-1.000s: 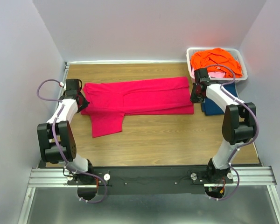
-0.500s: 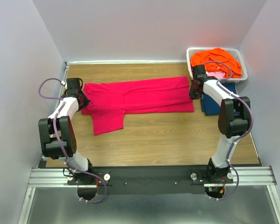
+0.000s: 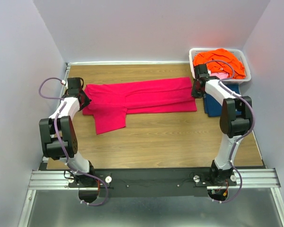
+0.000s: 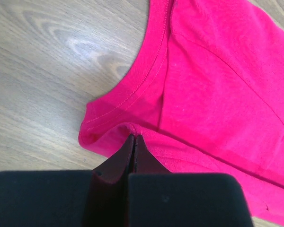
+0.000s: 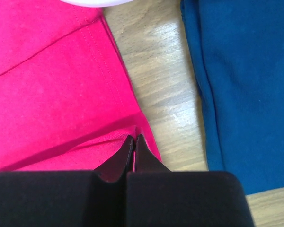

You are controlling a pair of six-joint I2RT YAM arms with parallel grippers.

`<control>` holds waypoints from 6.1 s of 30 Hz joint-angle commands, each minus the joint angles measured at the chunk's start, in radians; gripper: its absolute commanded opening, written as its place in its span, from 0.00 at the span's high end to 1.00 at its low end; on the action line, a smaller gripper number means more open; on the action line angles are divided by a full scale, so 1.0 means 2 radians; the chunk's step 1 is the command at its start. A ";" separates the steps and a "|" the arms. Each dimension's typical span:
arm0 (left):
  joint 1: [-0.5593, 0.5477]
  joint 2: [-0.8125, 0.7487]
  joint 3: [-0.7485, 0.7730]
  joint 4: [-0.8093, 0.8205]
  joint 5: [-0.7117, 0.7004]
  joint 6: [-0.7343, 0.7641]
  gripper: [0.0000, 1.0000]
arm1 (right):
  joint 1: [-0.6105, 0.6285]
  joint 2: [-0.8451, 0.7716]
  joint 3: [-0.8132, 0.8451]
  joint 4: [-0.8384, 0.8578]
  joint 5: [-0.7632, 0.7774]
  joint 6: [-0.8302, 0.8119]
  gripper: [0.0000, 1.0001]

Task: Fold and stack the t-shirts
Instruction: Fold the tshirt

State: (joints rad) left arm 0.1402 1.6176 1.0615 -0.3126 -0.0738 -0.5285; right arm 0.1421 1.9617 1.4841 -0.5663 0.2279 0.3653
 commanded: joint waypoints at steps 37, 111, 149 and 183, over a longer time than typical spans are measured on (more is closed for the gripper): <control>-0.124 -0.208 -0.116 -0.058 -0.070 0.002 0.34 | 0.018 -0.201 -0.147 0.044 -0.053 -0.015 0.21; -0.163 0.191 0.263 -0.006 -0.159 0.046 0.41 | 0.029 -0.153 -0.192 0.096 -0.180 -0.020 0.22; 0.027 -0.039 -0.159 0.041 -0.033 0.007 0.64 | -0.134 -0.153 -0.363 0.174 -0.199 0.094 0.48; -0.088 0.048 -0.045 0.196 0.135 -0.132 0.61 | 0.154 -0.162 -0.248 0.279 -0.315 0.156 0.44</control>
State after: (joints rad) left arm -0.0288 1.6600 0.9306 0.0204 0.1738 -0.7395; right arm 0.4473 1.6310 1.0210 -0.0311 -0.3904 0.6701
